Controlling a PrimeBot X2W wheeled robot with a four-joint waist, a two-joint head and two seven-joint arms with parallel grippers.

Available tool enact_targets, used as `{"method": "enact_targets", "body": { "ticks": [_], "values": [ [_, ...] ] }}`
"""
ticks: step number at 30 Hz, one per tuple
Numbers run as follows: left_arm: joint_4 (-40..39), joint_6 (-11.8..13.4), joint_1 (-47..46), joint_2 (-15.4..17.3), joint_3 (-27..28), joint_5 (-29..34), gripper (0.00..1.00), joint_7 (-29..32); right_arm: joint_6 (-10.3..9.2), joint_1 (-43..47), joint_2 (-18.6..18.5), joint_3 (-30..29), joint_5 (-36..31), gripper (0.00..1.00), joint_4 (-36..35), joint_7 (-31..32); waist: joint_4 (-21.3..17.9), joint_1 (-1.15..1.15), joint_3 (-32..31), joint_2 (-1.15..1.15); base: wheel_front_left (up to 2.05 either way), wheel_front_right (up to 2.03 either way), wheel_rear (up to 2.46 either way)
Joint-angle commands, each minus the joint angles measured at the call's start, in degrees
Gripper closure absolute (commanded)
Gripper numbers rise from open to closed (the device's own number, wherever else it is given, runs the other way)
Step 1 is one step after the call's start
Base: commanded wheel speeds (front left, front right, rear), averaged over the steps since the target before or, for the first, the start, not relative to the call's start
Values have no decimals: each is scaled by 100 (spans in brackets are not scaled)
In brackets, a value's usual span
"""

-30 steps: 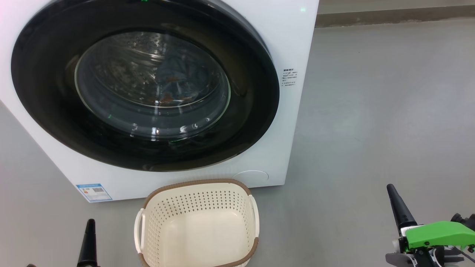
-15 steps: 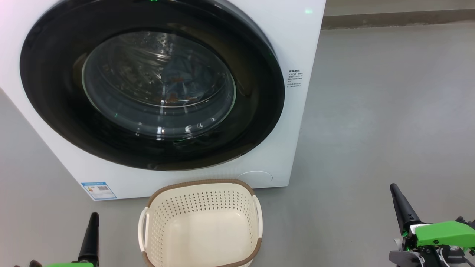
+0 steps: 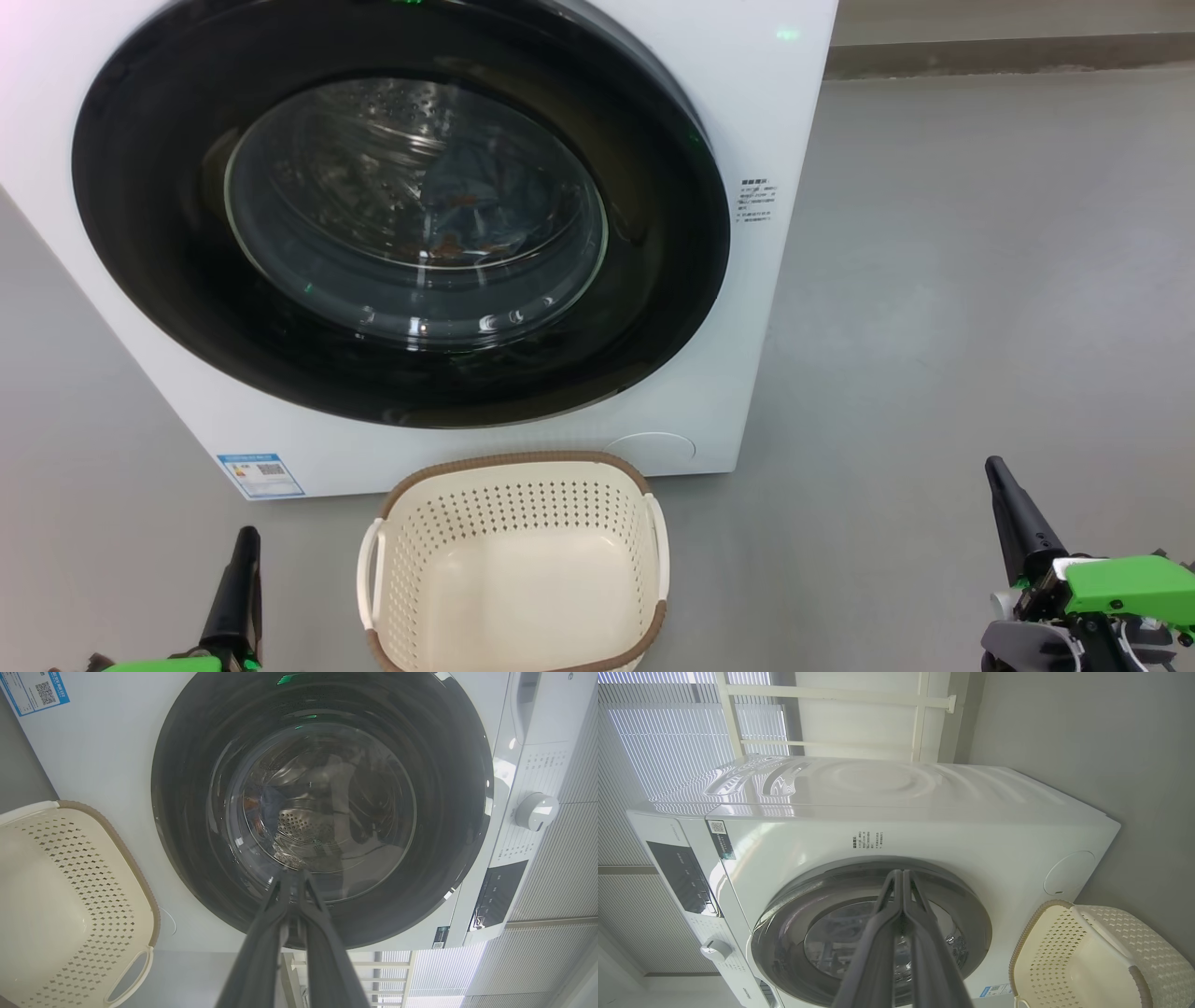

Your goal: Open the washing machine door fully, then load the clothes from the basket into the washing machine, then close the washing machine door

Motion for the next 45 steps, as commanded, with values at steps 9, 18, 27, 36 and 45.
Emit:
{"method": "enact_targets", "body": {
  "ticks": [9,18,27,36,45],
  "values": [
    [-190,3,-281,51,138,-146,100,48,2,-304,-45,42,115,100,-177,68,9,0,-3,-1,0,0,0],
    [-190,3,-281,51,138,-146,100,48,2,-304,-38,32,107,100,-176,76,9,0,-3,-1,0,0,0],
    [-190,3,-281,51,138,-146,100,49,2,-305,-31,23,99,100,-175,83,9,0,-3,-1,0,0,0],
    [-190,3,-281,51,138,-146,100,49,2,-306,-24,14,91,100,-175,90,9,0,-3,-1,0,0,0],
    [-190,3,-281,51,138,-146,100,49,2,-307,-18,5,83,100,-174,98,9,0,-3,-1,0,0,0]
  ]
}}
